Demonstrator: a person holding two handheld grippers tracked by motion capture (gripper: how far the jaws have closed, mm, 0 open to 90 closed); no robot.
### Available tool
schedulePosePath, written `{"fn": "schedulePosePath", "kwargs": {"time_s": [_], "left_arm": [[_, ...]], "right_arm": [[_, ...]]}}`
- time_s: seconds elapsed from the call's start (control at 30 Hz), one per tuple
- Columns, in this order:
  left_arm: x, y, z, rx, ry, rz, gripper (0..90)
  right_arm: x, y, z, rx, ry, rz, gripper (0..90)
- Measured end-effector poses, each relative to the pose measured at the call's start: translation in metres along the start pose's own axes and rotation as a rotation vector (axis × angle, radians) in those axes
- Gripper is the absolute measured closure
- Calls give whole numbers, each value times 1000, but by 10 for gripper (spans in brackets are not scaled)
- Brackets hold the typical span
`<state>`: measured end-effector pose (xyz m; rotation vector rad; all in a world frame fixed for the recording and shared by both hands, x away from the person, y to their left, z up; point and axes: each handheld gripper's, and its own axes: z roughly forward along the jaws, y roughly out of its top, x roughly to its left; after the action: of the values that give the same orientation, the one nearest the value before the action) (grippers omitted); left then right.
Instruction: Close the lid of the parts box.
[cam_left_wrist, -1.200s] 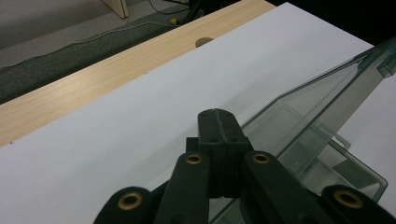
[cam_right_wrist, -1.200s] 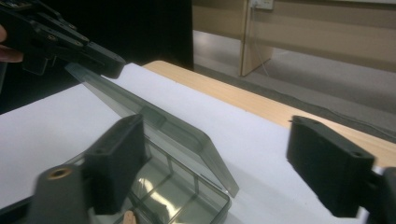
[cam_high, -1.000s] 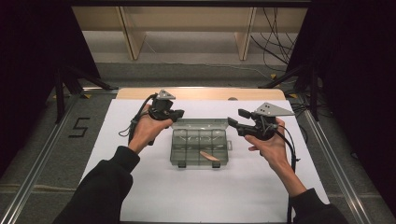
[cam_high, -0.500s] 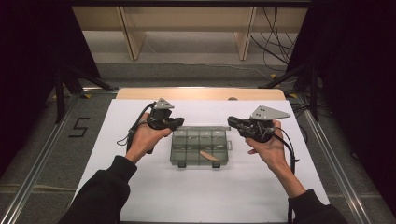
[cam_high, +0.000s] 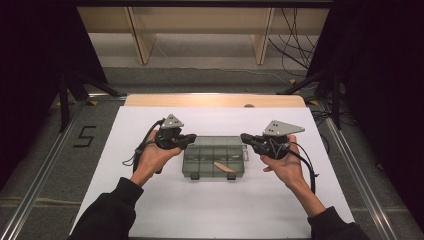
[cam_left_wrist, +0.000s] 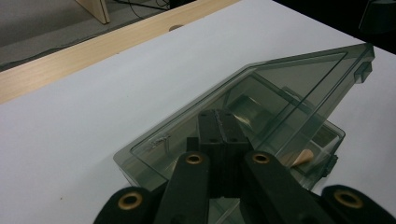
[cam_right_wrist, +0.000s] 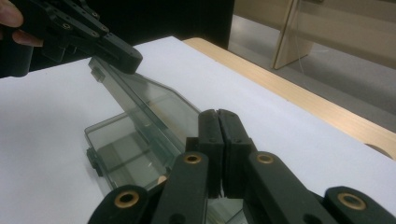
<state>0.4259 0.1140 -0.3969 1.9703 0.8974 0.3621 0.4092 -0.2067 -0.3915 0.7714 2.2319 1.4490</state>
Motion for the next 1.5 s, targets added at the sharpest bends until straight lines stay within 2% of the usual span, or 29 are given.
{"fn": "schedulePosePath", "kwargs": {"time_s": [0.07, 0.2, 0.27, 0.33, 0.37, 0.53, 0.63, 0.67, 0.7, 0.73, 0.9, 1.03, 1.1, 1.13, 1.27, 1.3, 1.5], "left_arm": [[0, -2, -1, 2, -10, 4, 897], [-1, -6, -2, 5, -5, 11, 897], [-1, -8, -2, 6, -3, 2, 897], [-3, -10, -2, -2, -11, -9, 897], [-3, -12, -3, 11, -9, 3, 897], [-4, -15, -5, 21, -9, 16, 897], [-6, -18, -5, 11, -18, -1, 897], [-6, -19, -7, 26, -18, 11, 897], [-7, -20, -7, 13, -20, -3, 897], [-6, -20, -9, 27, -8, 18, 897], [-5, -25, -11, 19, -7, -1, 897], [-5, -31, -12, 41, -14, 11, 897], [-5, -33, -11, 37, -8, 5, 897], [-5, -34, -11, 37, -19, -1, 897], [-5, -38, -11, 45, -16, 4, 897], [-5, -40, -10, 55, -19, 9, 897], [-5, -46, -8, 71, -22, 15, 897]], "right_arm": [[0, -1, -1, 5, -7, -17, 890], [1, -4, -1, 19, 5, -3, 890], [2, -7, -1, 35, 4, -6, 892], [2, -8, -1, 24, -3, -16, 892], [3, -10, -1, 42, 11, -2, 892], [4, -15, 0, 54, 16, 0, 892], [6, -17, 1, 56, 21, -1, 893], [6, -18, 2, 53, 22, 2, 894], [7, -19, 2, 63, 21, -2, 894], [6, -20, 2, 60, 17, -10, 894], [8, -24, 3, 81, 29, 2, 895], [10, -27, 4, 84, 33, 2, 894], [10, -28, 4, 92, 34, -4, 895], [10, -29, 4, 89, 34, -13, 894], [12, -31, 6, 104, 46, -3, 895], [12, -33, 6, 120, 52, -5, 894], [14, -38, 10, 139, 55, -19, 894]]}}
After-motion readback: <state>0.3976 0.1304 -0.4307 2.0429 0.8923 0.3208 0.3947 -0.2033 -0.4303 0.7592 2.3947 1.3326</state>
